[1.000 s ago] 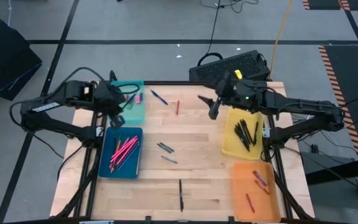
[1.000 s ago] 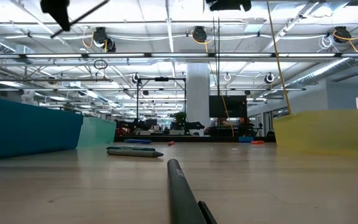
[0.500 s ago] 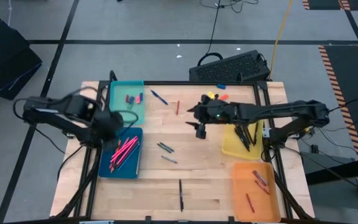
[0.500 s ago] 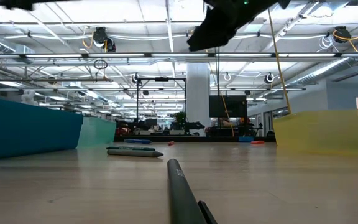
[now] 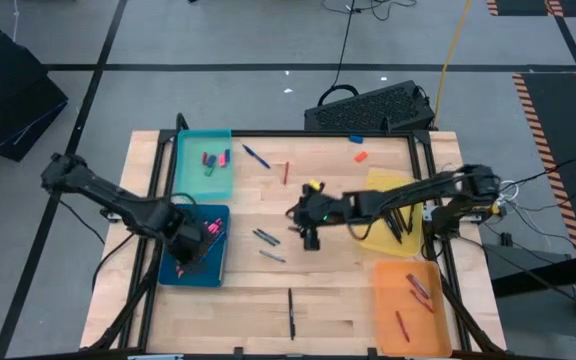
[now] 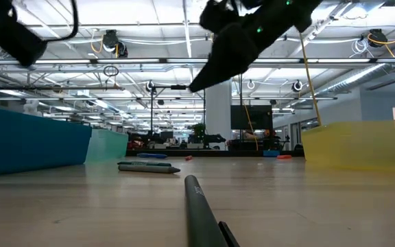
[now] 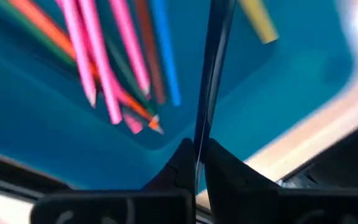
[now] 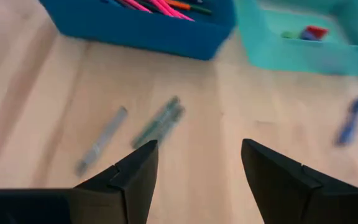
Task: Sort crayons/erasers/pens/pencils in bins
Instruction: Put the dark blue colored pencil into the blue bin, then put the green crayon into the orange bin
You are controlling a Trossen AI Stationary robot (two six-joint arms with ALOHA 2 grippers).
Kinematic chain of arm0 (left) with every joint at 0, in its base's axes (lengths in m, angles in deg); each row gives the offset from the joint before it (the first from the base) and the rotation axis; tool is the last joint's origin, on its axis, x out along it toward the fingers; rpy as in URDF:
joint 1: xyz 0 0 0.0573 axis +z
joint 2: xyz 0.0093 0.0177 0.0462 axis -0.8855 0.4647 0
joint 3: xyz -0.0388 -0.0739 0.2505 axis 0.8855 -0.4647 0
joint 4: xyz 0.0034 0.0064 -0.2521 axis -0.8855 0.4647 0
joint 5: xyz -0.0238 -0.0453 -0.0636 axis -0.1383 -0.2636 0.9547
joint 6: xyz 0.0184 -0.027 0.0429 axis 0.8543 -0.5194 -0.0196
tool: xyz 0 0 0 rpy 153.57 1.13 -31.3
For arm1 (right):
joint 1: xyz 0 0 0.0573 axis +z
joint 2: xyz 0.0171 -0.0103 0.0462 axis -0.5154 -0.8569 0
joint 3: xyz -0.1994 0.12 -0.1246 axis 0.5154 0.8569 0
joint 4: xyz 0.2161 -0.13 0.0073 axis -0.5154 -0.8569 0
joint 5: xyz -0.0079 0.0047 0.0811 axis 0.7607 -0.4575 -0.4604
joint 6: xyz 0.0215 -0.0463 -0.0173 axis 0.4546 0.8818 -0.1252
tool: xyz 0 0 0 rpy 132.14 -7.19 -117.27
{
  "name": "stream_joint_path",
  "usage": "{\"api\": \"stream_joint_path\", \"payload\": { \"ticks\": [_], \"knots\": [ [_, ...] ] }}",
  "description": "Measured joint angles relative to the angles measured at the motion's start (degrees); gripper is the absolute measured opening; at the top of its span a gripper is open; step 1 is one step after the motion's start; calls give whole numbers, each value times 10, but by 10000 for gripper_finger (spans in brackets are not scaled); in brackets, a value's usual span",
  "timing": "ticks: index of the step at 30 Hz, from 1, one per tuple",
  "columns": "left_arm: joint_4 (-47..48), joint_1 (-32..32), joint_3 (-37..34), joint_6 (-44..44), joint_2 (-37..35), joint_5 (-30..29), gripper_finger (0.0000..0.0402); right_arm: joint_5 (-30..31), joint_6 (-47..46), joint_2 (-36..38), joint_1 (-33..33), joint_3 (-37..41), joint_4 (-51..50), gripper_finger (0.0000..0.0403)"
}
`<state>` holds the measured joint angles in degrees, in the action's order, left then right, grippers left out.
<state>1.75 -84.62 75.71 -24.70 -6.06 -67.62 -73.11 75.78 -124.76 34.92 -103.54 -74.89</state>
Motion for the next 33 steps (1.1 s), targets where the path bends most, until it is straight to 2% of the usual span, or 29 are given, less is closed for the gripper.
{"api": "stream_joint_path", "payload": {
  "ticks": [7, 10, 13, 17, 22, 28, 33],
  "knots": [
    [-23, 0, -74, -60, 5, 53, 28, 43, -54, -138, 29, -3, 163, 221],
    [-27, 2, -87, -77, 5, 58, 30, 76, -101, -180, 31, -8, 187, 221],
    [-26, 2, -94, -88, 5, 58, 32, 75, -132, -206, 29, -8, 214, 217],
    [-25, 2, -101, -86, 5, 55, 40, 58, -125, -227, 30, -9, 242, 196],
    [-26, 2, -103, -69, 5, 56, 87, 45, -144, -234, 30, -9, 204, 159],
    [-7, 7, -90, -10, -6, -25, 152, 44, -145, -234, 31, 2, 197, 100],
    [27, 19, -25, 66, -31, -122, 160, 45, -157, -233, 30, 14, 197, 41]
  ]
}}
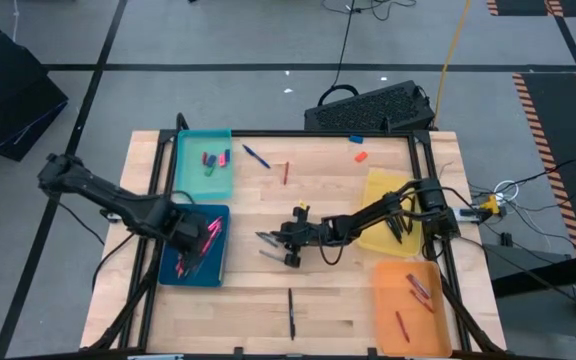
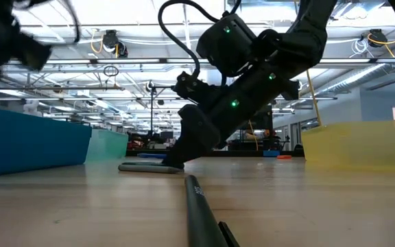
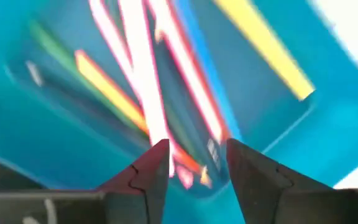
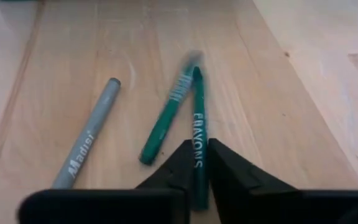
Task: Sort crayons/erasers/pens/pencils in bins
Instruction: Put the green crayon into the orange bin
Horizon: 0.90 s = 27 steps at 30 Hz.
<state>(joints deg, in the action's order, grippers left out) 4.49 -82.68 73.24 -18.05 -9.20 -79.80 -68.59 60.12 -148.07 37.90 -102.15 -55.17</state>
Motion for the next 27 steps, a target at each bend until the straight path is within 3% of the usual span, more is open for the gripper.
{"api": "stream_joint_path", "payload": {
  "ticks": [3, 9, 13, 18, 20, 25, 27],
  "knots": [
    [11, 8, 46, 41, -13, -79, 148, 2, -11, 0, 0, 3, -3, 15],
    [7, 19, 117, 141, -34, -215, 122, 0, -61, 20, 3, 3, -24, 17],
    [7, 23, 142, 136, -45, -302, 114, -4, -74, 93, 21, 8, -89, 16],
    [-9, 23, 146, 97, -55, -377, 106, -37, -63, 243, 59, 5, -186, 16],
    [-26, 23, 140, 84, -55, -382, 106, -85, -40, 305, 77, 5, -240, 16],
    [-82, 23, 122, 56, -45, -381, 106, -316, -25, 460, 112, 5, -450, 16],
    [-88, 23, 119, 39, -43, -374, 106, -366, -31, 506, 132, 5, -543, 16]
  ]
}}
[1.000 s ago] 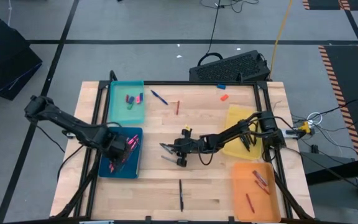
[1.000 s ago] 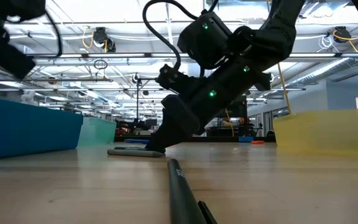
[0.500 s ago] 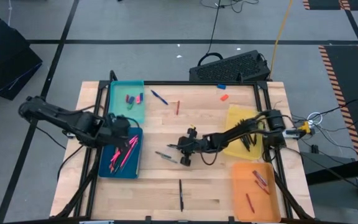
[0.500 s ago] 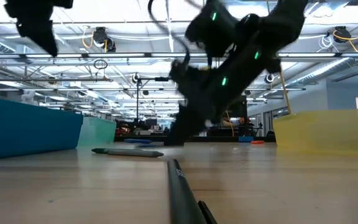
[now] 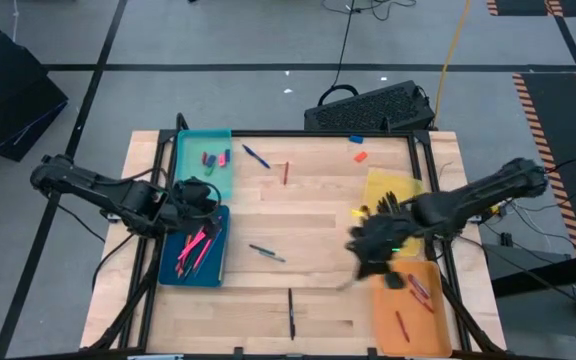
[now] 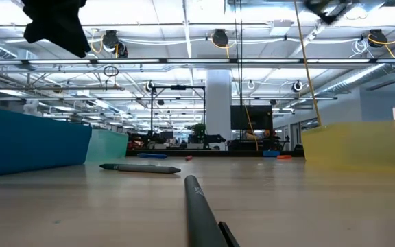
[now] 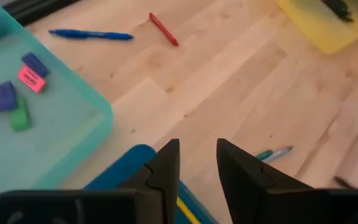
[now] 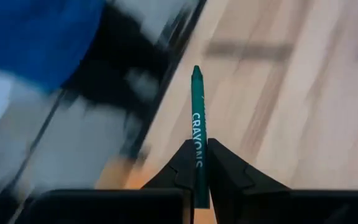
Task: Sort crayons/erasers/pens/pencils in bins
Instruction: Put the green crayon into the orange bin, then put the gray crayon into the orange bin
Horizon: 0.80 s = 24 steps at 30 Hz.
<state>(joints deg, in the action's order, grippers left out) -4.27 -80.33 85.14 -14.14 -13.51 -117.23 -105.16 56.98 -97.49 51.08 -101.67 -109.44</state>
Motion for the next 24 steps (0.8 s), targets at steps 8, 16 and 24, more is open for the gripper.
{"api": "stream_joint_path", "payload": {
  "ticks": [8, 16, 24],
  "knots": [
    [-1, 2, 0, -62, 2, 6, 106, 31, 149, 49, 136, 16, -289, 16],
    [-6, 17, 0, -95, 2, 48, 106, 78, 258, -1, 208, 156, -112, 36],
    [-9, 5, 0, -121, 2, 69, 106, 107, 264, -28, 219, 162, -116, 127]
  ]
}}
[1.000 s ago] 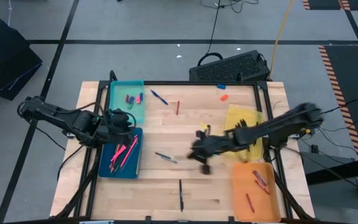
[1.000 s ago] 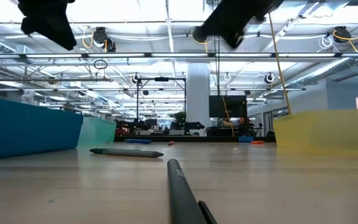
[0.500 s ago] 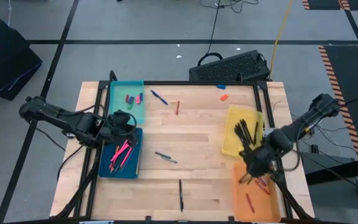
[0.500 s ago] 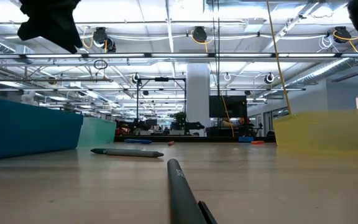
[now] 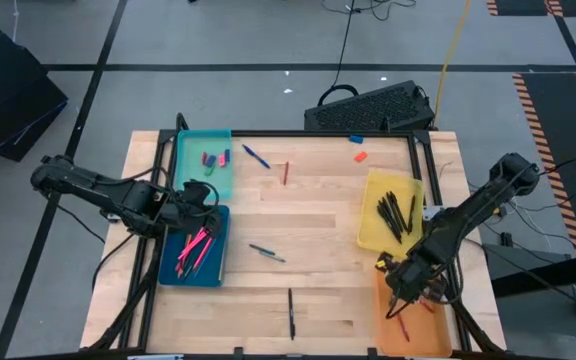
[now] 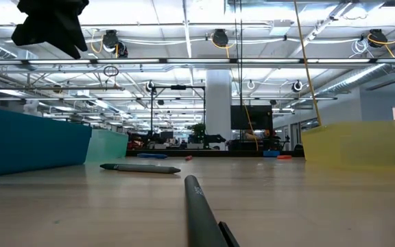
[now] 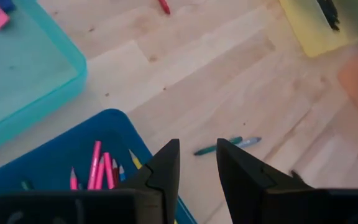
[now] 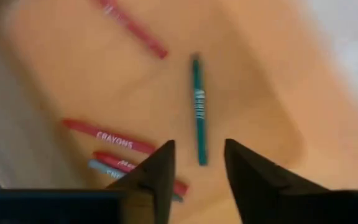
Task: Sort crayons/erasers/pens/pencils in bins
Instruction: Put the gray crayon into the orange bin
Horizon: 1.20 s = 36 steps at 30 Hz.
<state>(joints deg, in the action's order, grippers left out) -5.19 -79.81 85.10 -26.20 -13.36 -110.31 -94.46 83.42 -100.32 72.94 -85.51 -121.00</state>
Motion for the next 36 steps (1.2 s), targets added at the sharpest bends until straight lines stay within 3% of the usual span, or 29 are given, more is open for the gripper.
{"api": "stream_joint_path", "payload": {
  "ticks": [5, 8, 10, 16, 19, 22, 27, 33, 36],
  "knots": [
    [0, -1, 0, 49, -2, 32, 106, 137, -75, -4, -8, -122, -86, 195],
    [1, -1, 0, 92, -6, 34, 106, 215, -74, -37, -40, -186, -30, 217],
    [1, 3, 0, 115, -10, 25, 106, 244, -83, -79, -82, -204, 56, 220],
    [0, 17, 0, 136, -14, -21, 106, 247, -71, -250, -203, -199, 419, 210],
    [0, 17, 0, 158, -14, -18, 106, 239, -70, -326, -233, -200, 600, 206],
    [-13, 17, 0, 162, -14, -16, 106, 230, -87, -386, -247, -200, 693, 205],
    [-31, 17, 0, 162, -13, -17, 106, 240, -120, -444, -251, -200, 695, 205],
    [-30, 17, 0, 171, -11, -5, 106, 375, -177, -477, -236, -201, 680, 205],
    [-30, 17, 0, 192, -11, 1, 106, 392, -236, -478, -235, -201, 659, 204]
  ]
}}
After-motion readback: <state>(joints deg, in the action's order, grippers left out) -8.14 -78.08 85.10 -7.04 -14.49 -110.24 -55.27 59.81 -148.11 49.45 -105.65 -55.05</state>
